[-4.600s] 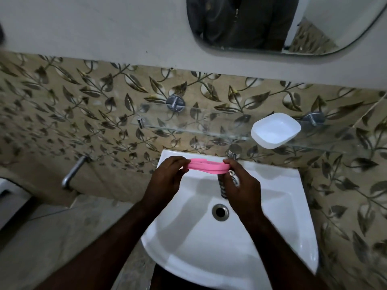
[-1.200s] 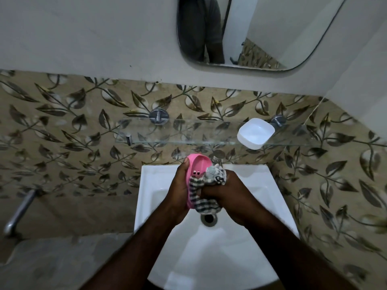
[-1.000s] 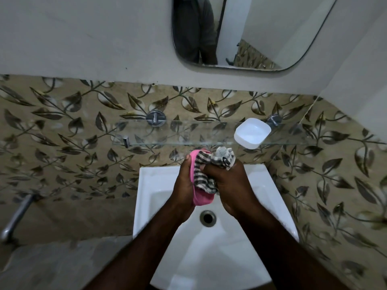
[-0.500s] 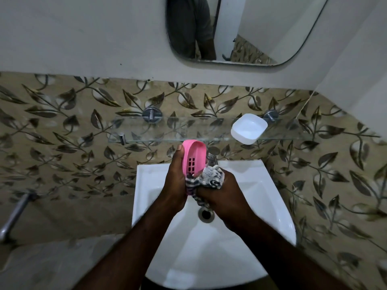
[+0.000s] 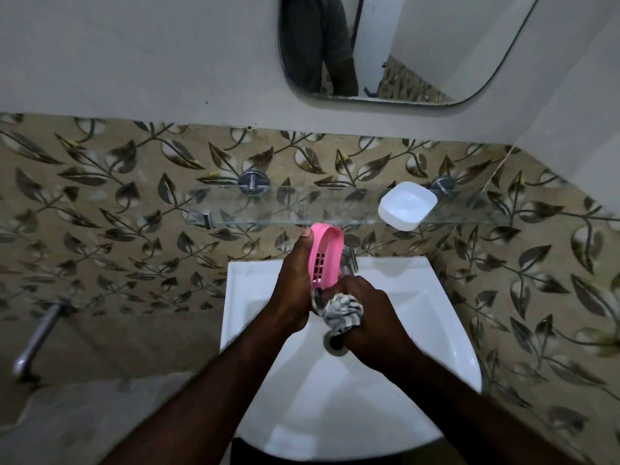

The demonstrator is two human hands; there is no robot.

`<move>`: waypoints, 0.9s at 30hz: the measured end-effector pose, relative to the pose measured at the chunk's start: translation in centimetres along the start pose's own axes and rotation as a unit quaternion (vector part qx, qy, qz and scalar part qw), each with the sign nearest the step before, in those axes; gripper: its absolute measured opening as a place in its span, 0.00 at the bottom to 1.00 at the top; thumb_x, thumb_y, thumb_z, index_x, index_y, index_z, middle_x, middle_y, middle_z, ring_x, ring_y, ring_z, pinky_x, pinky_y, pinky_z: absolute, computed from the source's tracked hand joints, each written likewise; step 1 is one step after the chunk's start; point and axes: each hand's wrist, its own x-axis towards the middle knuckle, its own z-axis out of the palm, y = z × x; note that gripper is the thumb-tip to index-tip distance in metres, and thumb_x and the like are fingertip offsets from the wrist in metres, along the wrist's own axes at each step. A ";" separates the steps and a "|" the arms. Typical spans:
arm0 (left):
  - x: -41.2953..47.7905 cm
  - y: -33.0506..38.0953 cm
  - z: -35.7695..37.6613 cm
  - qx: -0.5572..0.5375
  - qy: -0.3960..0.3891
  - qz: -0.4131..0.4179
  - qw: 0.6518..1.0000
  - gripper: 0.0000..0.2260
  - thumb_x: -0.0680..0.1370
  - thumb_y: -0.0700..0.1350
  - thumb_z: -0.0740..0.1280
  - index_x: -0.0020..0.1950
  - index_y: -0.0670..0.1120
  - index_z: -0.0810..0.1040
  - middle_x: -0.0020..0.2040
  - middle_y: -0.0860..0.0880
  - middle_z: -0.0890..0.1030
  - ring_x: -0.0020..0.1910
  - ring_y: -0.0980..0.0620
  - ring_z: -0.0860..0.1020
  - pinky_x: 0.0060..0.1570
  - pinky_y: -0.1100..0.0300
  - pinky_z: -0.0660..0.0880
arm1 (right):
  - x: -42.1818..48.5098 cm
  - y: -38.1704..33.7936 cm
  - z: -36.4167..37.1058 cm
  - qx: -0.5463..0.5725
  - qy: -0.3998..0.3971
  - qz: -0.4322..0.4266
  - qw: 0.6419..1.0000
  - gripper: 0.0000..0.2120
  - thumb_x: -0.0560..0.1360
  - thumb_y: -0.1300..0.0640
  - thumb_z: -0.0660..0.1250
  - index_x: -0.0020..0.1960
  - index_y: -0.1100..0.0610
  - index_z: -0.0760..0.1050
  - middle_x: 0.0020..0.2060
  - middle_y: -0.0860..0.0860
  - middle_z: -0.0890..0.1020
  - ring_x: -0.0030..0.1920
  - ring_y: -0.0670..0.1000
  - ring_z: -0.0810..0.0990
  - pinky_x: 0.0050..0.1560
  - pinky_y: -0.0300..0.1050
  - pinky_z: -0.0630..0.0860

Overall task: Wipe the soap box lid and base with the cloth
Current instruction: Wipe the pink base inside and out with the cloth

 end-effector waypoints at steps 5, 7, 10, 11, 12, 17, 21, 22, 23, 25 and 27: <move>0.2 -0.6 0.2 0.018 0.000 0.000 1.000 0.21 0.72 0.66 0.59 0.43 0.54 0.86 0.39 0.49 0.87 0.37 0.52 0.85 0.35 0.60 0.80 | 0.2 0.2 0.2 0.036 0.042 0.043 0.998 0.14 0.68 0.65 0.73 0.39 0.47 0.76 0.33 0.44 0.77 0.39 0.49 0.79 0.38 0.36 0.73; 0.4 -0.5 0.2 0.014 0.015 0.008 1.000 0.21 0.76 0.64 0.59 0.49 0.51 0.83 0.41 0.49 0.87 0.39 0.51 0.85 0.35 0.60 0.80 | 0.3 -0.6 1.0 0.243 0.065 0.098 0.963 0.16 0.68 0.67 0.73 0.38 0.45 0.77 0.31 0.43 0.81 0.32 0.40 0.78 0.32 0.30 0.72; 0.5 -0.1 0.2 0.021 0.028 0.017 0.999 0.20 0.73 0.65 0.60 0.48 0.53 0.83 0.43 0.47 0.87 0.43 0.48 0.85 0.42 0.54 0.82 | -0.1 -0.6 1.4 0.197 0.080 0.045 0.976 0.13 0.67 0.66 0.72 0.39 0.47 0.78 0.32 0.44 0.80 0.34 0.40 0.77 0.35 0.31 0.73; 0.4 -0.1 0.2 0.021 0.027 0.008 0.999 0.20 0.73 0.66 0.60 0.47 0.54 0.83 0.45 0.46 0.87 0.46 0.45 0.85 0.46 0.50 0.82 | -0.1 -0.2 1.1 0.098 0.069 0.010 0.993 0.11 0.65 0.65 0.71 0.40 0.49 0.78 0.33 0.44 0.78 0.36 0.42 0.77 0.39 0.34 0.73; 0.4 0.0 0.3 0.024 0.032 -0.006 0.999 0.20 0.73 0.66 0.60 0.48 0.54 0.82 0.48 0.43 0.86 0.49 0.42 0.84 0.50 0.47 0.81 | 0.0 0.3 0.7 -0.018 0.048 -0.028 0.998 0.11 0.63 0.64 0.72 0.41 0.51 0.78 0.34 0.44 0.77 0.39 0.46 0.77 0.42 0.40 0.72; 0.4 -0.4 0.4 0.036 0.041 -0.015 0.998 0.19 0.75 0.67 0.59 0.48 0.55 0.81 0.44 0.47 0.86 0.45 0.46 0.84 0.44 0.53 0.80 | 0.5 0.4 0.6 -0.016 0.059 0.031 0.998 0.10 0.64 0.62 0.73 0.43 0.51 0.79 0.37 0.48 0.82 0.40 0.51 0.81 0.41 0.48 0.76; 0.3 -0.4 0.1 -0.022 0.054 -0.013 0.998 0.23 0.74 0.65 0.61 0.55 0.49 0.80 0.45 0.44 0.86 0.45 0.44 0.84 0.45 0.52 0.81 | 0.0 -0.8 2.0 0.174 0.077 0.038 0.981 0.07 0.65 0.53 0.68 0.39 0.40 0.76 0.32 0.38 0.80 0.32 0.38 0.76 0.34 0.31 0.70; 0.2 -0.2 -0.1 -0.044 0.057 -0.037 0.997 0.25 0.75 0.65 0.60 0.58 0.47 0.79 0.48 0.42 0.86 0.47 0.42 0.83 0.44 0.51 0.81 | 0.0 -0.3 1.7 0.077 0.071 -0.024 0.994 0.07 0.64 0.53 0.68 0.39 0.42 0.76 0.33 0.40 0.80 0.35 0.40 0.76 0.38 0.33 0.70; 0.2 0.0 -0.3 -0.057 0.059 -0.066 0.994 0.27 0.76 0.65 0.60 0.62 0.45 0.77 0.52 0.39 0.84 0.49 0.41 0.83 0.44 0.51 0.81 | 0.2 0.2 1.3 -0.037 0.051 -0.084 0.994 0.08 0.62 0.55 0.70 0.39 0.45 0.77 0.34 0.43 0.80 0.38 0.43 0.76 0.41 0.37 0.67; 0.2 0.1 -0.6 -0.058 0.049 -0.111 0.991 0.30 0.77 0.65 0.58 0.68 0.45 0.73 0.60 0.37 0.80 0.54 0.40 0.81 0.45 0.51 0.80 | 0.7 1.3 0.8 -0.202 -0.014 -0.150 0.968 0.10 0.59 0.58 0.72 0.37 0.50 0.73 0.33 0.45 0.76 0.41 0.51 0.76 0.41 0.41 0.58; 0.2 0.3 -0.6 -0.041 0.031 -0.123 0.991 0.31 0.76 0.66 0.58 0.70 0.46 0.72 0.62 0.38 0.79 0.56 0.41 0.80 0.49 0.50 0.79 | 1.1 1.9 0.5 -0.285 -0.049 -0.152 0.945 0.13 0.58 0.57 0.72 0.36 0.48 0.69 0.33 0.45 0.74 0.42 0.53 0.76 0.40 0.43 0.55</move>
